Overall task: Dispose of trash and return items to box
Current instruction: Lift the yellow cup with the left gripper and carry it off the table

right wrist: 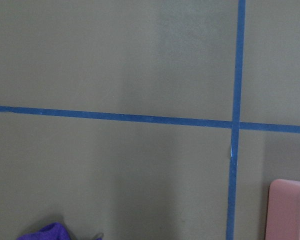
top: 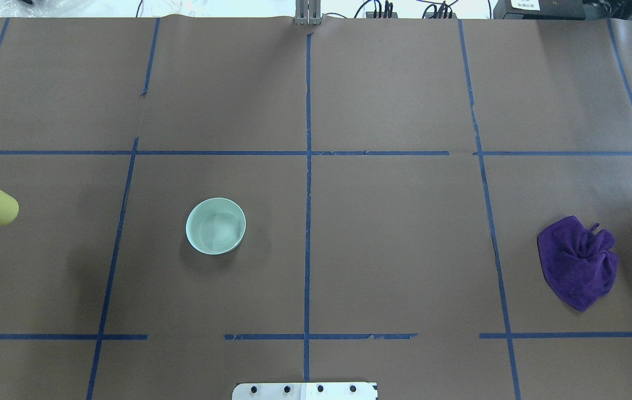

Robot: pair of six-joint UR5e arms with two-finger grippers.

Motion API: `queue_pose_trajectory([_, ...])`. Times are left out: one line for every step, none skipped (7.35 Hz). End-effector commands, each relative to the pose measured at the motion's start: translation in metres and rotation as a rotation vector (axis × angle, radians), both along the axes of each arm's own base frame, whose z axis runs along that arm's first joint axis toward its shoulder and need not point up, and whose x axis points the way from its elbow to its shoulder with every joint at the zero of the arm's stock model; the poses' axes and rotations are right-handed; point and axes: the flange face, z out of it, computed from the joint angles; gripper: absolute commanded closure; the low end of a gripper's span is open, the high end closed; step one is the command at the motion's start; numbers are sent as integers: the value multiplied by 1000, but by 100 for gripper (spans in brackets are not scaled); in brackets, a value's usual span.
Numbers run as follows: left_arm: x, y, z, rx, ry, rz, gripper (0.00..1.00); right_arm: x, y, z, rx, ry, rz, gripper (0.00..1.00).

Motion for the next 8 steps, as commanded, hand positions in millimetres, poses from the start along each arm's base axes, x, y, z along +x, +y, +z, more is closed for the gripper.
queue_pose_trajectory([-71, -47, -20, 86, -93, 1, 100, -34, 21, -4, 1, -15, 71, 0])
queue_pose_trajectory([-104, -57, -19, 112, -130, 14, 100, -60, 42, -6, -12, -20, 112, 0])
queue_pose_trajectory([-127, -61, -20, 126, -149, 15, 100, -86, 55, -17, -23, -23, 118, 0])
queue_pose_trajectory([-146, -62, -17, 135, -159, 9, 100, -109, 77, -27, -34, -3, 104, 0])
queue_pose_trajectory([-157, -66, -13, 148, -167, 8, 100, -126, 99, -44, -32, 2, 86, 0])
queue_pose_trajectory([-165, -73, -7, 157, -175, 17, 100, -154, 112, -58, -47, 2, 70, 0])
queue_pose_trajectory([-167, -79, 2, 162, -182, 39, 100, -181, 123, -61, -29, 28, 42, 0])
queue_pose_trajectory([-170, -80, 4, 164, -185, 40, 100, -192, 135, -53, -31, 53, 14, 0])
